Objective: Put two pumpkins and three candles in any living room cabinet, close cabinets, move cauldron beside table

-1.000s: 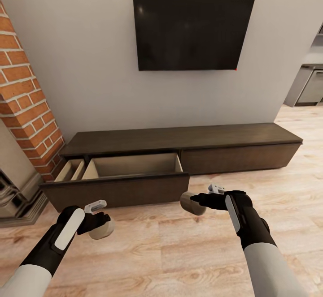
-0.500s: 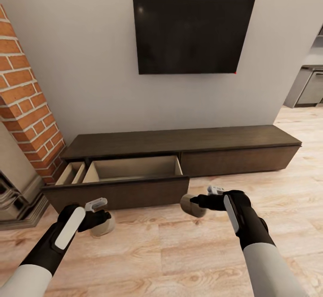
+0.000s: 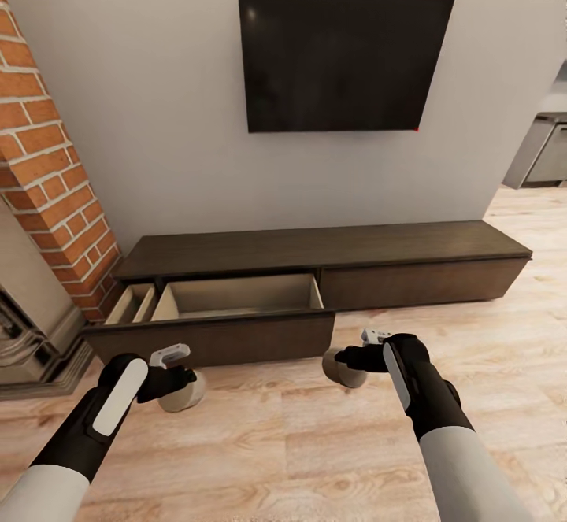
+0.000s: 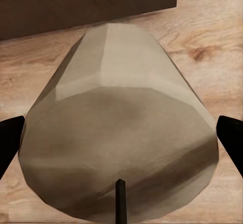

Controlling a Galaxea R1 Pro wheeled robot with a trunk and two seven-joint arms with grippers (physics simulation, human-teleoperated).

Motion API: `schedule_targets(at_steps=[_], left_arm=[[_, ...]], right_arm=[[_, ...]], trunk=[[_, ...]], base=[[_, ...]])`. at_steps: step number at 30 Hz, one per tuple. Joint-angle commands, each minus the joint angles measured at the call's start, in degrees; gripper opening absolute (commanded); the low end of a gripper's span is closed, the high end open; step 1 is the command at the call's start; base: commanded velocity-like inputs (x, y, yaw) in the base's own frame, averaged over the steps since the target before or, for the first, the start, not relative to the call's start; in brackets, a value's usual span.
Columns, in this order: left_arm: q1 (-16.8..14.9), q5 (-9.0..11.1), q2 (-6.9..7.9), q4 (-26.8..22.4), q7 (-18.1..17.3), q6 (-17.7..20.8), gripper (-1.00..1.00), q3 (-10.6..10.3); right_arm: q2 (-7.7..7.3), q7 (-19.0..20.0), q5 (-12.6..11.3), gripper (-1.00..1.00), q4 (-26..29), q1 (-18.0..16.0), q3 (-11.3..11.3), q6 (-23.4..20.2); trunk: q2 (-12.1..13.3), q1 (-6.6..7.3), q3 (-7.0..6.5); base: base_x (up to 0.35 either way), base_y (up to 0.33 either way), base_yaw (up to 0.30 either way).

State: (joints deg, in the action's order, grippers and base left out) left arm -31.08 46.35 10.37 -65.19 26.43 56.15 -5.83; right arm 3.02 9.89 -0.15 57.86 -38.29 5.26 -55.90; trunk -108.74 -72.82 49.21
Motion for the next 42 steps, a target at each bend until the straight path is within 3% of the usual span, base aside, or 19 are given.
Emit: schedule_targets(at_steps=[1, 10, 26, 29, 34, 42], left_arm=[[0.0, 0.6, 0.07, 0.0, 0.6, 0.1, -1.00, -0.2], [0.0, 0.6, 0.16, 0.0, 0.6, 0.2, -1.00, -0.1], [0.0, 0.8, 0.09, -0.2, 0.5, 0.3, -1.00, -0.1], [0.0, 0.7, 0.09, -0.3, 0.5, 0.3, -1.00, 0.8], [0.0, 0.8, 0.07, -0.5, 0.5, 0.3, -1.00, 4.1], [0.0, 0.2, 0.08, -0.6, 0.5, 0.4, -1.00, 4.4]], right_arm=[[0.06, 0.1, -0.1, -1.00, 0.1, 0.0, 0.2, -0.3], [-0.01, 0.3, -0.3, -1.00, 0.1, 0.0, 0.2, -0.3], [0.06, 0.5, -0.4, -1.00, 0.1, 0.0, 0.2, -0.1], [0.06, 0.5, -0.4, -1.00, 0.1, 0.0, 0.2, 0.0], [0.06, 0.5, -0.4, -1.00, 0.1, 0.0, 0.2, 0.2], [0.07, 0.5, -0.3, -1.00, 0.0, 0.0, 0.1, 0.3]], trunk=[[0.4, 0.26, -0.13], [4.0, 2.23, -1.74], [10.4, 5.75, -4.61], [11.6, 6.41, -5.15], [11.6, 6.41, -5.15], [11.6, 6.41, -5.15]], base=[[-0.197, 0.117, 0.002], [-0.090, 0.068, 0.000], [-0.066, 0.256, 0.000], [0.000, 0.109, 0.000], [0.000, 0.021, 0.000], [0.086, 0.001, 0.000]])
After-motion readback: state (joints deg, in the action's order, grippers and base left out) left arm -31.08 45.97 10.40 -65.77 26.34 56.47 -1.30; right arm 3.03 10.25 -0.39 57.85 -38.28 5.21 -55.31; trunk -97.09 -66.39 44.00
